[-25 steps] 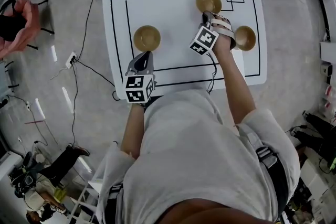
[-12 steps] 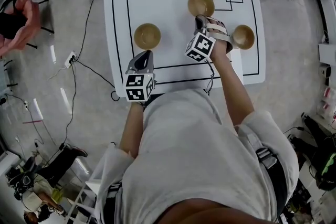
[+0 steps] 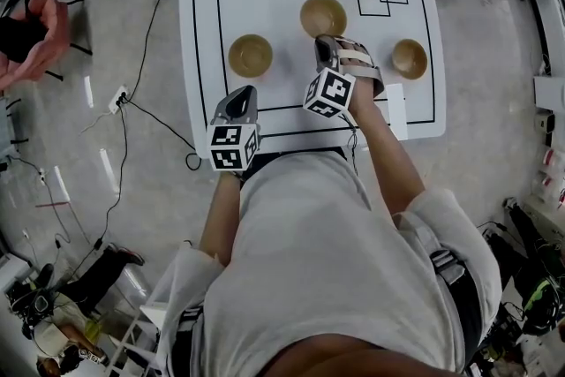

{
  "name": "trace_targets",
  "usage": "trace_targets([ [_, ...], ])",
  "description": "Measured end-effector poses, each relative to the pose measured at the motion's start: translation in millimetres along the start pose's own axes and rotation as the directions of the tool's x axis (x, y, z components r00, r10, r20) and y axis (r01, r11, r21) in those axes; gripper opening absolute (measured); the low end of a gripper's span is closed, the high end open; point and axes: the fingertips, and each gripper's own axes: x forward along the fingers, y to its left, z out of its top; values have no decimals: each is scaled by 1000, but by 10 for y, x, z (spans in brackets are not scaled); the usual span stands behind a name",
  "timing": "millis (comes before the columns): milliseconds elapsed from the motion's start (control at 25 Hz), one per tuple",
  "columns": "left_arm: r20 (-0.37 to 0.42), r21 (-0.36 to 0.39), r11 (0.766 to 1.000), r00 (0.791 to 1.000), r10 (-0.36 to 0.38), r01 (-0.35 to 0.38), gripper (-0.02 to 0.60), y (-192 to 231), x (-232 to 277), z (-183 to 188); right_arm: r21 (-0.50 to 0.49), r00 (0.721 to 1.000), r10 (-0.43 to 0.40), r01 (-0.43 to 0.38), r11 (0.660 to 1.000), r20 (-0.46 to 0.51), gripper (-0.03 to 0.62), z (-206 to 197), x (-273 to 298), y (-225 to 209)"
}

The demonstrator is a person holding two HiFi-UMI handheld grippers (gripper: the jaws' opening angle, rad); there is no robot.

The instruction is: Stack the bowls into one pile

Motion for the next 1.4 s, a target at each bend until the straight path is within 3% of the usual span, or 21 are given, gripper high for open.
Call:
trace_targets([
  [680,-30,7,999,999,-34,35,2,-66,-30,-187,24,997,44,-46,999,67,12,188,-366,389],
  [1400,-12,-26,1000,1000,1,-2,2,-18,-135,-226,-37,988,69,-64,997,140,12,512,-541,520],
])
